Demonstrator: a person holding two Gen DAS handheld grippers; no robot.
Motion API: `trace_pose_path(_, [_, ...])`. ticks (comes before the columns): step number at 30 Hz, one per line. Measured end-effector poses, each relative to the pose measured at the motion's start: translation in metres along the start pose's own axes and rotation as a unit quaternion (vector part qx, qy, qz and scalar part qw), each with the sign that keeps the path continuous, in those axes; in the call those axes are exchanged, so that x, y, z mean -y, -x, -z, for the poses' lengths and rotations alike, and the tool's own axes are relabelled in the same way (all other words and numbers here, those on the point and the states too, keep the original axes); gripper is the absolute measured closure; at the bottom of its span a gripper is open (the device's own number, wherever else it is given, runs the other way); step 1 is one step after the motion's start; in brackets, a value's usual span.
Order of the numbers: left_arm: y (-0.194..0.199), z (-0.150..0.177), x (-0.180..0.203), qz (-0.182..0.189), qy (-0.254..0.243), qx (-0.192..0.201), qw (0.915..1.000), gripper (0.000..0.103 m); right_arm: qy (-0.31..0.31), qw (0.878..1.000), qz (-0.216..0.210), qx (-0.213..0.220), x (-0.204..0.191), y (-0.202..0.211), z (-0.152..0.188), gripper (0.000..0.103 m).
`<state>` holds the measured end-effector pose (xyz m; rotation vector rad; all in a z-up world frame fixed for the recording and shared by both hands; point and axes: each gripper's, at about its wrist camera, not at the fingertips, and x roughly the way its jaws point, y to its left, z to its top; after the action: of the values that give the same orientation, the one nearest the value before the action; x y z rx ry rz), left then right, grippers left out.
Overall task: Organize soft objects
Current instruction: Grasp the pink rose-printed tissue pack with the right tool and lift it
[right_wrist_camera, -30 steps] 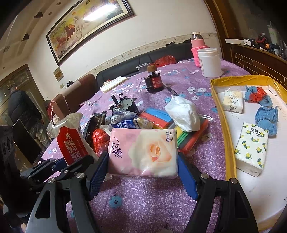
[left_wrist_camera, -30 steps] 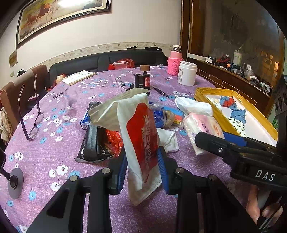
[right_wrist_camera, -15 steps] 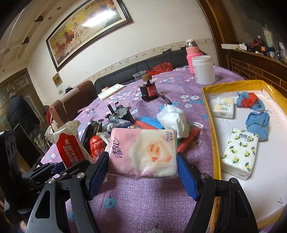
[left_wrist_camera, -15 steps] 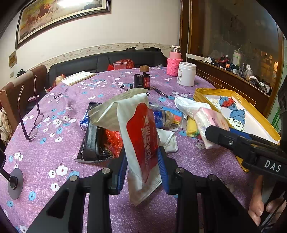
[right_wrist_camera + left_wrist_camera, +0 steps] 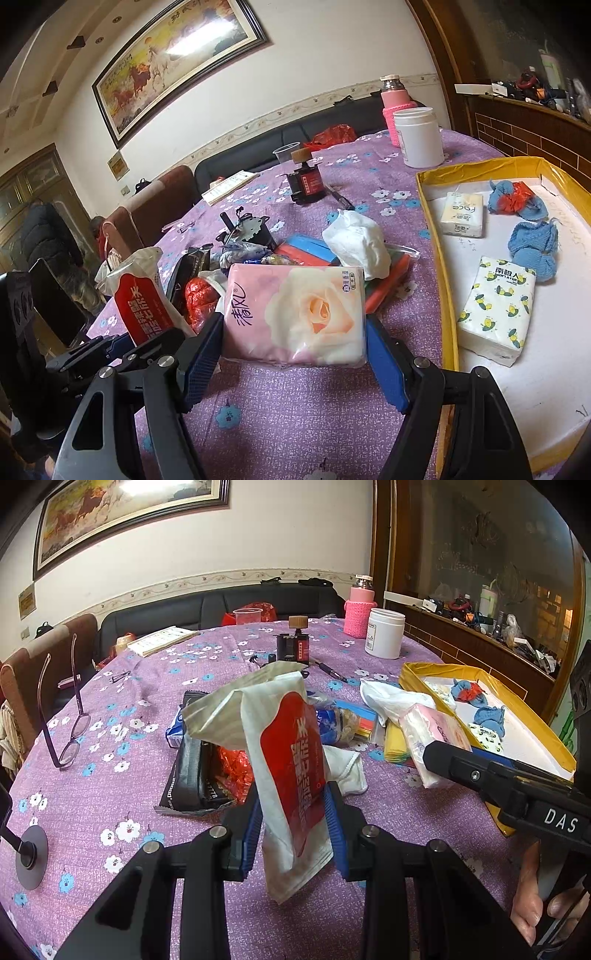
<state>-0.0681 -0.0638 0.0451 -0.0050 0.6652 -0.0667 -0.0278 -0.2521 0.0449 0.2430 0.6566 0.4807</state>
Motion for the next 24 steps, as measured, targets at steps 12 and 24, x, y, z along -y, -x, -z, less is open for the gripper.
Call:
trace_pose_path(12, [-0.0015, -0.0008, 0.0013, 0.004, -0.002, -0.004, 1.0000, 0.072, 0.003, 1.000, -0.006, -0.012, -0.0012, -0.0052, -0.0004, 0.024])
trace_pose_path(24, [-0.0014, -0.0007, 0.0006, 0.003, -0.002, -0.003, 1.0000, 0.072, 0.002, 1.000, -0.007, -0.012, -0.0014, -0.0055, -0.0006, 0.024])
